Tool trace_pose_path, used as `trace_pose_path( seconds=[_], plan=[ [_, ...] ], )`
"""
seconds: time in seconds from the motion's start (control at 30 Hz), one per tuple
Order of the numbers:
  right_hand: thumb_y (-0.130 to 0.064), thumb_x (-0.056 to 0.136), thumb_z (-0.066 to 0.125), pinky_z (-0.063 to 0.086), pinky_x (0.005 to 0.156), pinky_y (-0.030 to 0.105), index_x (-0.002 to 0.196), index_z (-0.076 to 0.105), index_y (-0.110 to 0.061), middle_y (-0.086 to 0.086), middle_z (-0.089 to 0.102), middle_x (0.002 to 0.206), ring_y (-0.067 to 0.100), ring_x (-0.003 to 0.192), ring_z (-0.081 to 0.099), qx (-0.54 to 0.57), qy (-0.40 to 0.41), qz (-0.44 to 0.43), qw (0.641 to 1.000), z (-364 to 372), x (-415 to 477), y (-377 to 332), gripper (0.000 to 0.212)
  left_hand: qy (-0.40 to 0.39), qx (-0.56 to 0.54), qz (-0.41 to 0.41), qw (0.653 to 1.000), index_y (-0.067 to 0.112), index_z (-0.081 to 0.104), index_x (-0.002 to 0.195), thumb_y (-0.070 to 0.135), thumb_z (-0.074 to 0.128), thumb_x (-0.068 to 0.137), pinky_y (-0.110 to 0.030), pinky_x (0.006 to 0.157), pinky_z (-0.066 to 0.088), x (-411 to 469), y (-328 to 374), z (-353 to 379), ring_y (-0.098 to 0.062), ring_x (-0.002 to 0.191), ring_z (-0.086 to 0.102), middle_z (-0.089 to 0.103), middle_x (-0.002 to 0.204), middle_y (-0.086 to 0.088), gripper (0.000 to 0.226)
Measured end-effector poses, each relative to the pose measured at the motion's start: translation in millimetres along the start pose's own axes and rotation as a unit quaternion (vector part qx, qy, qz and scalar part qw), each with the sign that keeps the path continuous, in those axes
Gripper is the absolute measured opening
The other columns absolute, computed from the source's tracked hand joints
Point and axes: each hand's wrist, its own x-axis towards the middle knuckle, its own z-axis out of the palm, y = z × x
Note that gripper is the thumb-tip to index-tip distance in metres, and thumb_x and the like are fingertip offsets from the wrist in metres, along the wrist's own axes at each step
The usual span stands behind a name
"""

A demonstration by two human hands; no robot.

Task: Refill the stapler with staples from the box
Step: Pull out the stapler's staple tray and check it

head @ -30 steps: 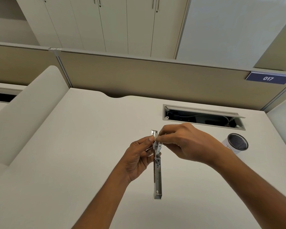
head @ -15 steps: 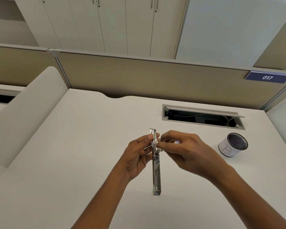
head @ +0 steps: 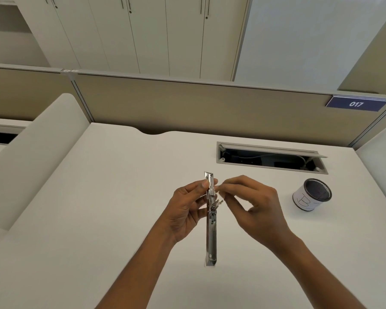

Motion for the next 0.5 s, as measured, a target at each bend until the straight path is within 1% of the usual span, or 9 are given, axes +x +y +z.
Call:
trace_pose_path(
  seconds=[0.07, 0.13, 0.17, 0.23, 0.3, 0.33, 0.4, 0.47, 0.5],
  plan=[
    [-0.01, 0.094, 0.072, 0.058, 0.08, 0.024, 0.106, 0.078, -0.013, -0.007, 0.076, 0.1, 0.012, 0.094, 0.073, 0.072, 0.05, 0.086, 0.992, 8.3, -1.7, 1.8, 0.014, -0.001, 0.011, 0.0, 1.0, 0.007, 0.078, 0.114, 0.037, 0.086, 0.079, -0.029, 0.069, 0.061, -0.2, 3.0, 1.4, -0.013, 0.078, 0.069, 0.074, 0.09, -0.004, 0.047],
    [-0.025, 0.097, 0.066, 0.059, 0.092, 0.032, 0.112, 0.075, -0.013, -0.002, 0.078, 0.107, 0.018, 0.106, 0.073, 0.229, 0.089, 0.249, 0.937, 18.0, 1.4, 3.6, 0.022, 0.003, 0.039, -0.002, 0.999, 0.006, 0.078, 0.112, 0.032, 0.082, 0.083, -0.031, 0.066, 0.061, 0.2, 6.1, 4.2, -0.012, 0.078, 0.069, 0.074, 0.09, -0.005, 0.039],
    [-0.035, 0.097, 0.062, 0.057, 0.098, 0.037, 0.115, 0.073, -0.011, 0.002, 0.077, 0.112, 0.021, 0.111, 0.072, 0.336, 0.104, 0.329, 0.876, 23.2, 3.4, 5.2, 0.032, 0.004, 0.058, -0.002, 0.998, 0.006, 0.079, 0.11, 0.03, 0.08, 0.084, -0.032, 0.065, 0.061, 0.5, 8.3, 7.1, -0.013, 0.078, 0.069, 0.074, 0.089, -0.005, 0.036],
    [-0.05, 0.097, 0.053, 0.051, 0.105, 0.046, 0.125, 0.067, -0.003, 0.012, 0.074, 0.122, 0.03, 0.119, 0.067, 0.52, 0.12, 0.455, 0.713, 36.4, 4.7, 10.2, 0.056, 0.002, 0.12, 0.002, 0.993, 0.007, 0.08, 0.106, 0.028, 0.078, 0.087, -0.036, 0.066, 0.062, 2.2, 14.9, 13.3, -0.016, 0.078, 0.071, 0.076, 0.088, -0.007, 0.028],
    [-0.056, 0.099, 0.047, 0.051, 0.105, 0.052, 0.13, 0.063, 0.004, 0.023, 0.068, 0.129, 0.037, 0.122, 0.064, 0.633, 0.102, 0.511, 0.573, 50.1, 0.4, 10.8, 0.07, 0.022, 0.245, 0.015, 0.969, 0.014, 0.083, 0.101, 0.029, 0.078, 0.089, -0.038, 0.068, 0.064, 5.1, 22.4, 21.2, -0.02, 0.078, 0.074, 0.08, 0.089, -0.008, 0.02],
    [-0.057, 0.1, 0.045, 0.056, 0.097, 0.053, 0.126, 0.067, 0.005, 0.027, 0.068, 0.128, 0.039, 0.119, 0.066, 0.672, 0.096, 0.516, 0.522, 55.9, -3.4, 8.9, 0.071, 0.048, 0.332, 0.023, 0.942, 0.019, 0.084, 0.097, 0.032, 0.078, 0.089, -0.036, 0.069, 0.065, 7.3, 24.8, 25.7, -0.017, 0.075, 0.075, 0.081, 0.087, -0.004, 0.016],
    [-0.054, 0.101, 0.045, 0.063, 0.081, 0.045, 0.106, 0.077, 0.005, 0.026, 0.074, 0.114, 0.037, 0.104, 0.075, 0.723, 0.113, 0.512, 0.45, 66.1, -12.0, 8.1, 0.068, 0.096, 0.518, 0.036, 0.849, 0.025, 0.084, 0.09, 0.037, 0.078, 0.087, -0.027, 0.069, 0.064, 10.8, 25.7, 34.1, -0.012, 0.071, 0.075, 0.08, 0.08, 0.006, 0.014],
    [-0.051, 0.1, 0.049, 0.064, 0.081, 0.041, 0.093, 0.08, 0.004, 0.022, 0.077, 0.103, 0.033, 0.093, 0.078, 0.743, 0.13, 0.501, 0.423, 77.1, -19.2, 9.8, 0.063, 0.093, 0.64, 0.024, 0.762, 0.021, 0.084, 0.089, 0.034, 0.074, 0.088, -0.028, 0.066, 0.062, 12.6, 22.9, 41.0, -0.013, 0.071, 0.072, 0.079, 0.077, 0.002, 0.017],
    [-0.049, 0.1, 0.049, 0.062, 0.085, 0.039, 0.092, 0.08, 0.004, 0.021, 0.077, 0.1, 0.032, 0.092, 0.077, 0.747, 0.13, 0.499, 0.419, 82.6, -21.6, 10.3, 0.062, 0.088, 0.667, 0.007, 0.74, 0.017, 0.083, 0.087, 0.031, 0.072, 0.088, -0.034, 0.067, 0.063, 12.7, 21.5, 42.1, -0.016, 0.072, 0.072, 0.078, 0.077, -0.003, 0.018]
  ],
)
